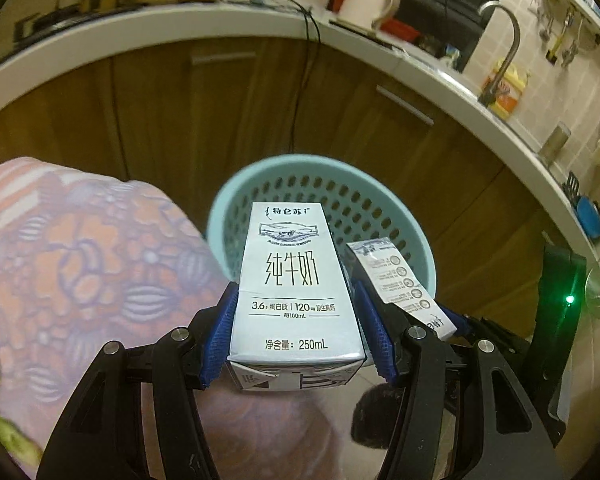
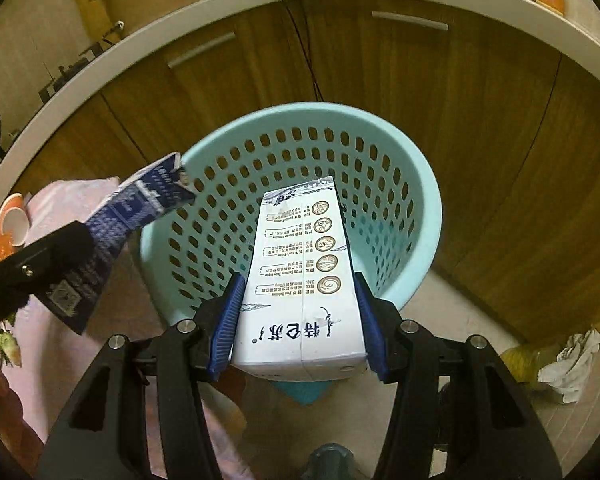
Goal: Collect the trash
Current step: 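Carry both cartons to the blue basket and open both grippers to drop them, then grasp the red-and-white paper cup with the left gripper while the right grasps bok choy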
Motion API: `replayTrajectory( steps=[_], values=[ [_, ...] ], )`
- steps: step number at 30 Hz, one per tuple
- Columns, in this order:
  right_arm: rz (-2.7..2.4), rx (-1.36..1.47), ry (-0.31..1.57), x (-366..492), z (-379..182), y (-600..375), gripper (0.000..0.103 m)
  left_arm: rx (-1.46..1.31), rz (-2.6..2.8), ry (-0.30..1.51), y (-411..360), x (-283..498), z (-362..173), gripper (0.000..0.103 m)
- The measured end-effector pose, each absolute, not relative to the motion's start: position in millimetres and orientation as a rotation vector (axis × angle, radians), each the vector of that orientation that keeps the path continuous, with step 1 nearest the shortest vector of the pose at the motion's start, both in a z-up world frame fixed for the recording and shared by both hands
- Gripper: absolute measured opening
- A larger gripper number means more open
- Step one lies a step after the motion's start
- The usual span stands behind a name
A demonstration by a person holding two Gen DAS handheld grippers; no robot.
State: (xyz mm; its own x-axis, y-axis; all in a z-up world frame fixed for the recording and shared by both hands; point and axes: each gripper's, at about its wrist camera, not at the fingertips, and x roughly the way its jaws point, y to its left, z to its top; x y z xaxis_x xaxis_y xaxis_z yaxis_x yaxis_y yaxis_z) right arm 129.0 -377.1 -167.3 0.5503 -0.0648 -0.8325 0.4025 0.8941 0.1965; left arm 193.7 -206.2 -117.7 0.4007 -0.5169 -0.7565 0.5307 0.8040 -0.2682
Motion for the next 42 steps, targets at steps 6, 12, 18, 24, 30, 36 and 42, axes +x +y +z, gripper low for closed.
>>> replayTrajectory(
  steps=[6,12,18,24,30,36,42],
  values=[
    [-0.273,0.397,0.965,134.5,-174.7,-382.6,0.050,0.041,-0.674,0.994,-224.1,203.5,-132.5,0.057],
    [-0.264,0.419,0.973,134.4,-175.6,-387.7,0.052,0.015,-0.662,1.025,-223.1,208.5,-137.5,0.072],
    [-0.280,0.425,0.949,127.5,-165.6,-390.1,0.056,-0.019,-0.664,1.004,-210.1,203.0,-126.8,0.073],
    [-0.269,0.404,0.914,118.1,-148.5,-381.3,0.056,-0.058,-0.659,0.951,-187.2,187.4,-109.6,0.073],
    [-0.227,0.381,0.858,110.1,-120.7,-359.6,0.056,-0.079,-0.620,0.892,-154.1,166.2,-88.2,0.073],
    [-0.135,0.339,0.788,104.2,-93.6,-314.7,0.056,-0.127,-0.530,0.811,-97.9,136.8,-61.3,0.073],
    [-0.018,0.270,0.763,108.1,-79.9,-252.3,0.046,-0.184,-0.386,0.750,-32.0,112.7,-42.8,0.073]
  ],
)
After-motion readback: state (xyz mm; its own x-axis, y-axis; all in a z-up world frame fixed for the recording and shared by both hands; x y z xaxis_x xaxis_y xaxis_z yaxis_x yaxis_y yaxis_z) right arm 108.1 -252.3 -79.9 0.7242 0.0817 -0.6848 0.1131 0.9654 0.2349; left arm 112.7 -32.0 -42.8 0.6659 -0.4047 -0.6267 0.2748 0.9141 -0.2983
